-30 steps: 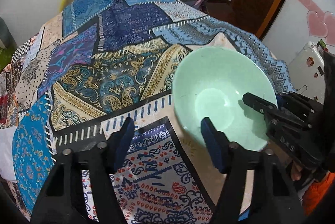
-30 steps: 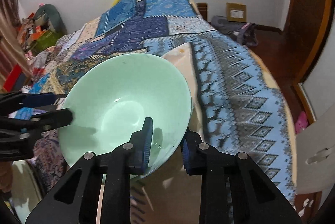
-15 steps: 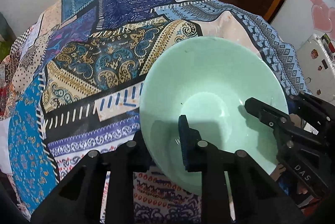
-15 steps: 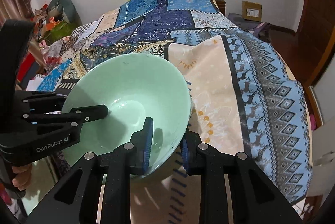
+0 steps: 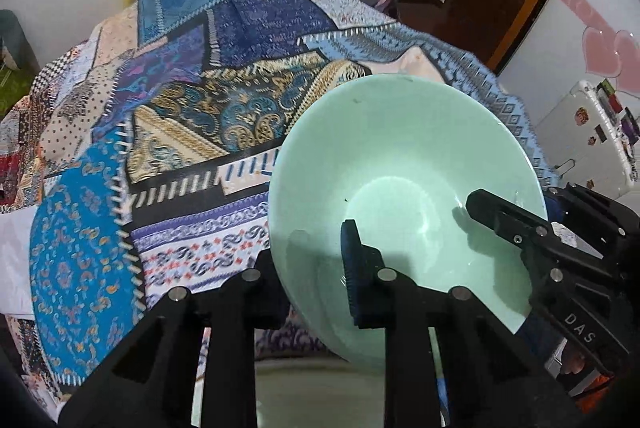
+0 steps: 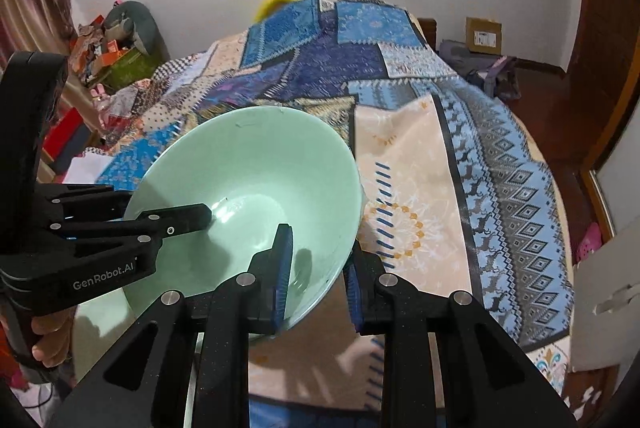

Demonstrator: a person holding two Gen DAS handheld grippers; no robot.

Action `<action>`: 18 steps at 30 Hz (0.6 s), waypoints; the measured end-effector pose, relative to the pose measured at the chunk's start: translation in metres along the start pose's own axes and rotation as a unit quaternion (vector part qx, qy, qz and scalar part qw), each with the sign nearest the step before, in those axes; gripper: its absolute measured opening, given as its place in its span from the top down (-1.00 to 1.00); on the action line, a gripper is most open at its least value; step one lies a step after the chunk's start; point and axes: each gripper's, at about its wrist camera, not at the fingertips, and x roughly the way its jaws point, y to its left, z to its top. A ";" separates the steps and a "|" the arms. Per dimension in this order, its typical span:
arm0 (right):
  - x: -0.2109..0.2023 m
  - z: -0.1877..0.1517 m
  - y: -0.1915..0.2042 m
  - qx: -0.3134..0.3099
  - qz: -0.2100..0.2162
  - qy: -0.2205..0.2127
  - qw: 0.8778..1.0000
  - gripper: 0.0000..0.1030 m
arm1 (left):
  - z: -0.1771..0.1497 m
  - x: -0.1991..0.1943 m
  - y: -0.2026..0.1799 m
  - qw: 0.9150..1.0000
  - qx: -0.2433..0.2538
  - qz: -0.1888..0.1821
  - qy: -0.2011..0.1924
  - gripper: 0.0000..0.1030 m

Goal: Organize plates and bowls
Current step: 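Lift the pale green bowl with the left gripper and carry it to the white bowl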

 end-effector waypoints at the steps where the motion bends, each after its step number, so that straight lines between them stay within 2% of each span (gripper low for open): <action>1: -0.005 0.001 0.005 -0.003 0.001 -0.005 1.000 0.57 | -0.002 -0.009 0.001 1.000 -0.002 0.000 -0.006 0.58; 18: -0.059 -0.001 0.084 -0.046 0.030 -0.046 0.997 0.57 | -0.049 -0.128 0.039 0.997 -0.036 0.025 -0.070 0.58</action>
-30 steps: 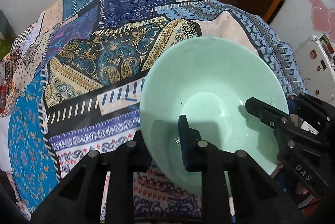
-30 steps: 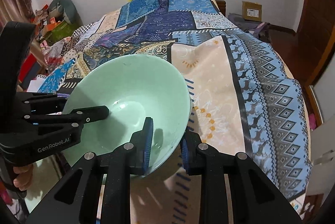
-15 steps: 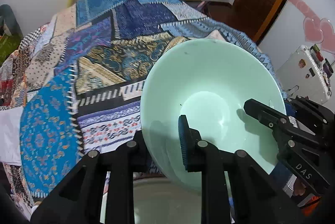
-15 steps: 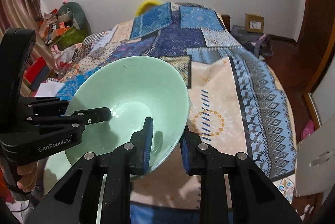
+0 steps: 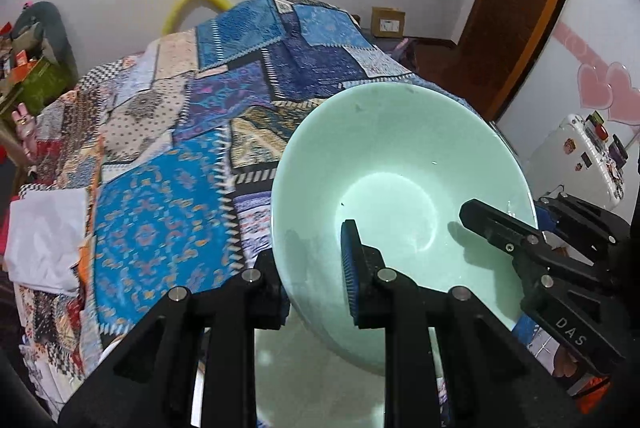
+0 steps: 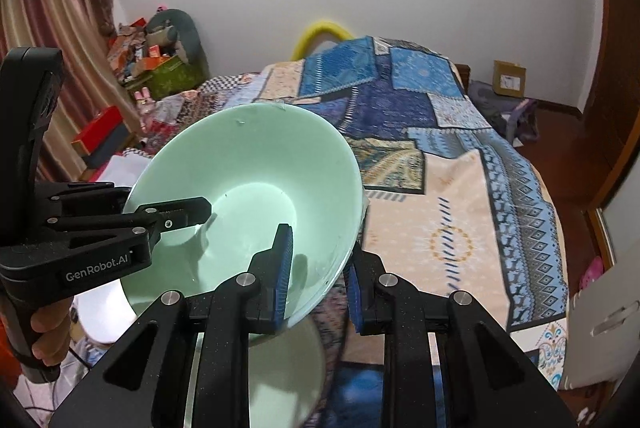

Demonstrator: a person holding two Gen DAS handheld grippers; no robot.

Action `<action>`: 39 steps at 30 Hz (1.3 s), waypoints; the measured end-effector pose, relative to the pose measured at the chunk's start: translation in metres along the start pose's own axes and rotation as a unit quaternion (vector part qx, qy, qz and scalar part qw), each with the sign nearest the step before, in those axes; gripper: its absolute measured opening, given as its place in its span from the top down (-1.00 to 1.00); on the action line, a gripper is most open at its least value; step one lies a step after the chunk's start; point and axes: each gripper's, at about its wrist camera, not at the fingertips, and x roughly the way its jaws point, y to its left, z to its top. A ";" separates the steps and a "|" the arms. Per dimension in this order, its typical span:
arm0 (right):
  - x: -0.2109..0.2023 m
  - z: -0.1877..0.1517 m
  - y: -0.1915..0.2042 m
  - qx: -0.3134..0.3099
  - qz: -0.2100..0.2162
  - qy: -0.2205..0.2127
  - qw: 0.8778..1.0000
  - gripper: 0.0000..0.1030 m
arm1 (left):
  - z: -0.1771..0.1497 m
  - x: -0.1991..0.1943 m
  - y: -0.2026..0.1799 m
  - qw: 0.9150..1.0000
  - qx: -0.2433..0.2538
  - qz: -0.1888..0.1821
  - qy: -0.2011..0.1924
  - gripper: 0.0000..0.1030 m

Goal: Organize plates and bowls
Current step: 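Lift the pale green bowl with the left gripper and carry it to the white bowl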

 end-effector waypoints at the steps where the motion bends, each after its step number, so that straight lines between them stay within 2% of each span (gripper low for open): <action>1: -0.001 0.000 0.007 -0.004 0.003 -0.001 1.000 0.57 | -0.003 -0.005 0.003 1.000 -0.003 0.001 -0.001 0.58; 14: -0.004 -0.003 0.080 -0.045 0.030 -0.003 0.999 0.57 | -0.045 -0.067 0.065 0.998 -0.045 0.024 -0.026 0.58; 21: 0.005 -0.005 0.115 -0.069 0.049 0.005 0.996 0.57 | -0.066 -0.088 0.098 0.997 -0.066 0.037 -0.031 0.58; 32: 0.027 -0.016 0.161 -0.091 0.081 0.026 0.992 0.57 | -0.100 -0.099 0.149 0.992 -0.116 0.047 -0.027 0.58; 39: 0.042 -0.027 0.179 -0.096 0.099 0.046 0.989 0.57 | -0.121 -0.087 0.175 0.989 -0.142 0.046 -0.009 0.58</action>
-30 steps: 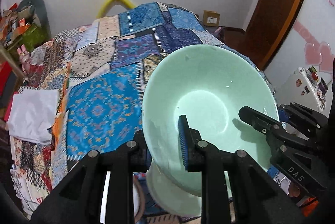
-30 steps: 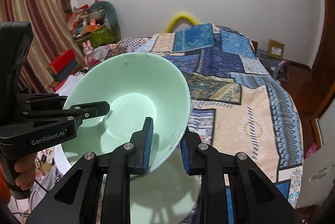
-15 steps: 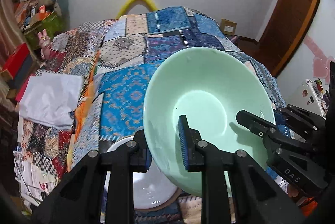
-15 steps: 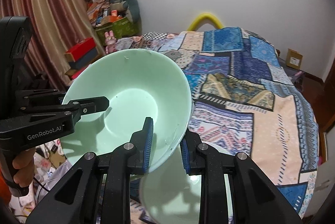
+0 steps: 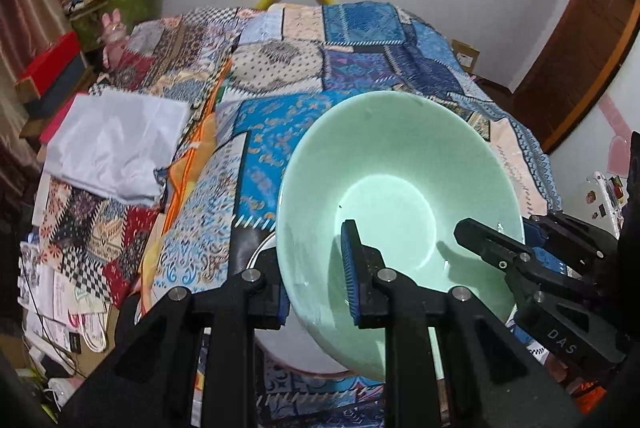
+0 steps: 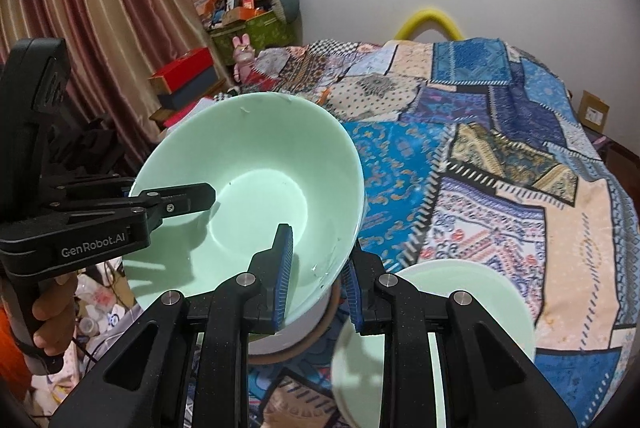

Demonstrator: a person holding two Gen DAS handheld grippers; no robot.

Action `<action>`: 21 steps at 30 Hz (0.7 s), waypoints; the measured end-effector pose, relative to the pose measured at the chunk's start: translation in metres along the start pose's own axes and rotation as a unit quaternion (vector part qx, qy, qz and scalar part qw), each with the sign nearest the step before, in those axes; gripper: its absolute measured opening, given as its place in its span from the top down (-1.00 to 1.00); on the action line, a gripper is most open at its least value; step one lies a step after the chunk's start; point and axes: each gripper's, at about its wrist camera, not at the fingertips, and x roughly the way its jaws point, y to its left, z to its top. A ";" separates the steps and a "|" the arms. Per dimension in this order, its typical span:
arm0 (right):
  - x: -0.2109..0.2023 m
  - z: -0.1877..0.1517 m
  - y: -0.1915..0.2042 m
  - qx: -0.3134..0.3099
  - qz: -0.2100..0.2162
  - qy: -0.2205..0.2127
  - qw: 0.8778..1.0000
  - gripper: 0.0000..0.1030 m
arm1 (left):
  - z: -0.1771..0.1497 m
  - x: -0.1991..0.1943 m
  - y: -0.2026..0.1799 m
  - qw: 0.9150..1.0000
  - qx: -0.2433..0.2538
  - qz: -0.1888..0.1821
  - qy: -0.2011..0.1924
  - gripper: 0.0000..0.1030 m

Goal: Organize plates and bowls
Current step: 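Lift the pale green bowl with the left gripper and carry it to the white bowl, then lower the pale green bowl into the white bowl with the left gripper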

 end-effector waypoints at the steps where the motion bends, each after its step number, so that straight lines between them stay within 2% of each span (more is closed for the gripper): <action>1: 0.003 -0.001 0.001 -0.001 0.002 0.003 1.000 0.57 | -0.003 0.003 0.004 1.000 -0.002 0.002 0.005 0.58; 6: 0.019 -0.009 0.008 0.001 0.010 0.023 1.000 0.57 | -0.013 0.015 0.016 1.000 -0.007 0.009 0.021 0.58; 21: 0.052 -0.036 0.009 0.025 0.028 0.073 0.997 0.57 | -0.040 0.055 0.036 0.997 -0.027 -0.001 0.068 0.58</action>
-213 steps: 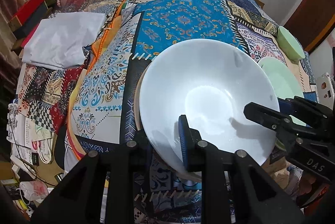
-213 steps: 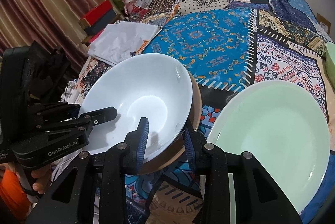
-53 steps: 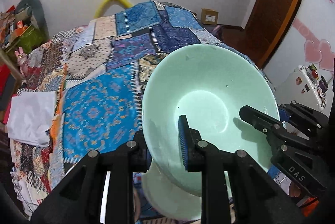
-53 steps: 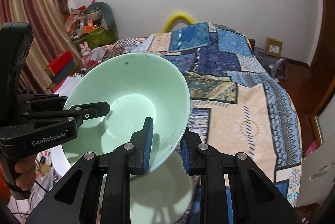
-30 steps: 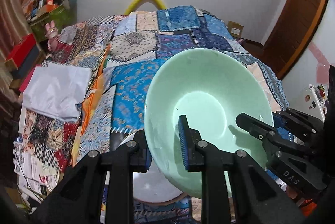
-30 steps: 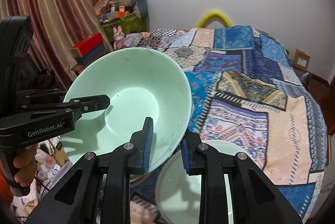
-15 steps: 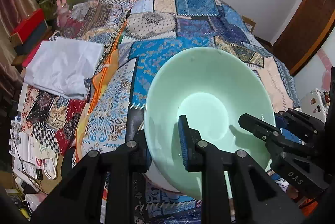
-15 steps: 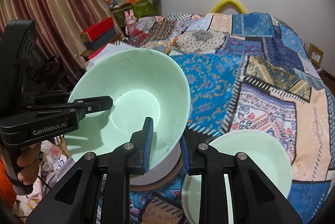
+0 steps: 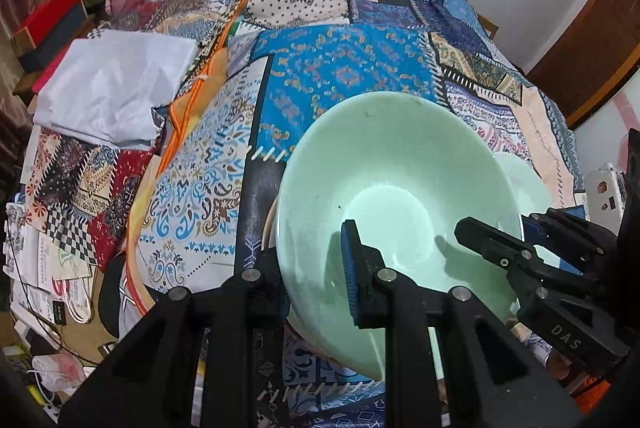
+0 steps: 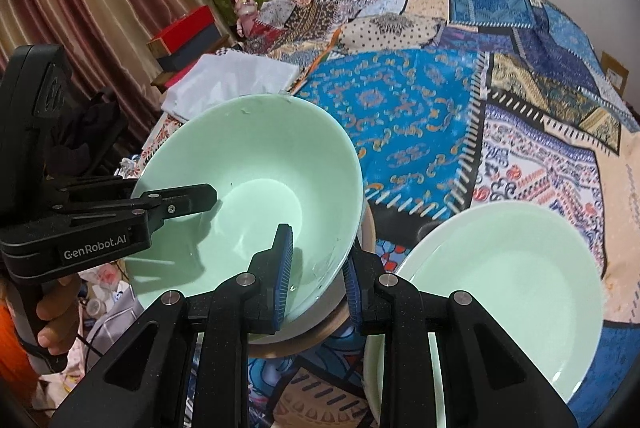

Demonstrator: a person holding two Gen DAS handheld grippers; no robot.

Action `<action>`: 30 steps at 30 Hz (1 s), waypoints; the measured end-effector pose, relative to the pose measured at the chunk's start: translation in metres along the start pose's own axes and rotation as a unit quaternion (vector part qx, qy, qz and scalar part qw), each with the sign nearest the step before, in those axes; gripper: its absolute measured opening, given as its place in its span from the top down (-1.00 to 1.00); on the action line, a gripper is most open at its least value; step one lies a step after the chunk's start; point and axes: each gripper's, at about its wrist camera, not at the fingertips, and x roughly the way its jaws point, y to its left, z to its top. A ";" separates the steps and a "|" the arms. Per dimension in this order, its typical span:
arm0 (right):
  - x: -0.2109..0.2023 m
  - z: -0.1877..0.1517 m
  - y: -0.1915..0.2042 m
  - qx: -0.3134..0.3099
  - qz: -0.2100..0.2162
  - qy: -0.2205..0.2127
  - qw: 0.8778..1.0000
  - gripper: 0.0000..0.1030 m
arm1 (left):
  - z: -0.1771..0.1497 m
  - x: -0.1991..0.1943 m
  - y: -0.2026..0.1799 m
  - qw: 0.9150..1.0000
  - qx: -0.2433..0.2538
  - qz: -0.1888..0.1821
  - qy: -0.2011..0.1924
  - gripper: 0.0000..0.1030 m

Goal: Organize plates and bowls
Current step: 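Lower the pale green bowl into the white bowl with the left gripper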

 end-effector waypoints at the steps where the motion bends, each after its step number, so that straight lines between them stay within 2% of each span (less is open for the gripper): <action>1: 0.002 -0.002 0.000 0.003 0.003 0.003 1.000 0.57 | -0.001 0.002 0.001 1.000 -0.001 0.001 0.001 0.58; 14: 0.010 -0.007 -0.007 0.021 0.021 0.012 0.999 0.58 | -0.006 0.012 0.003 1.000 0.006 -0.003 0.010 0.58; 21: 0.004 -0.011 -0.003 0.000 -0.007 0.005 1.000 0.58 | -0.007 0.007 0.000 1.000 0.014 0.014 0.003 0.58; 25: 0.003 -0.014 -0.010 0.008 0.002 0.005 1.000 0.58 | -0.006 0.002 0.002 1.000 0.012 0.007 0.002 0.58; 27: 0.001 -0.014 -0.011 0.008 0.002 0.003 1.000 0.58 | -0.006 -0.001 0.002 1.000 0.013 0.011 -0.006 0.58; 30: -0.003 -0.013 -0.008 0.000 0.000 -0.004 1.000 0.57 | -0.006 -0.013 -0.002 0.998 0.028 0.041 -0.036 0.58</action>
